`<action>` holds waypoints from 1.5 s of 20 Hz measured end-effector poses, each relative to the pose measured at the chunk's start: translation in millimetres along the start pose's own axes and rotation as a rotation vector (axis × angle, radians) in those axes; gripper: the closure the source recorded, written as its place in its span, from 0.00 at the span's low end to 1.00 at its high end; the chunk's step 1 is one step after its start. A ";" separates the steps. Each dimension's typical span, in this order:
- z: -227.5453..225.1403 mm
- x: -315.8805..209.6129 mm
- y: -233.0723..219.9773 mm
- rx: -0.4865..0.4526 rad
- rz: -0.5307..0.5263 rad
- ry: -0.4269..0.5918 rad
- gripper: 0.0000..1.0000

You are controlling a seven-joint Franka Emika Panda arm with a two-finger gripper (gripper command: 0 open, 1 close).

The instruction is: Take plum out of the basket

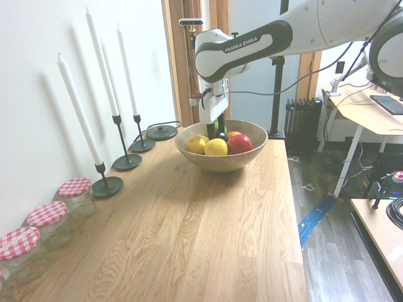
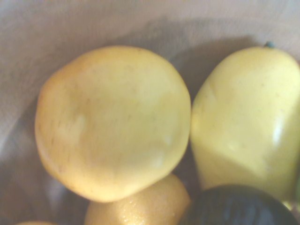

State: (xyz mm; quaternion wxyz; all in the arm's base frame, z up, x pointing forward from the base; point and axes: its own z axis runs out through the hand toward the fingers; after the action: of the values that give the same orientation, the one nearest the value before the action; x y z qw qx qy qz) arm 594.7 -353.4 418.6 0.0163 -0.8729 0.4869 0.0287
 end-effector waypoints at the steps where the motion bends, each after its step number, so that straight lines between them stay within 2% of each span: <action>1: 0.6 -1.0 -0.2 0.001 0.000 -0.002 1.00; 22: -4.8 -12.3 -1.0 0.019 -0.007 0.025 1.00; 26: -52.3 -35.5 -15.6 0.057 -0.035 0.075 1.00; 30: -118.5 -98.0 -51.1 0.115 -0.095 0.126 1.00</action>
State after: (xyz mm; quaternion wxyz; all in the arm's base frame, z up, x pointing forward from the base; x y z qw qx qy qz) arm 590.9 -250.0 543.3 0.0372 -0.8928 0.4456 -0.0549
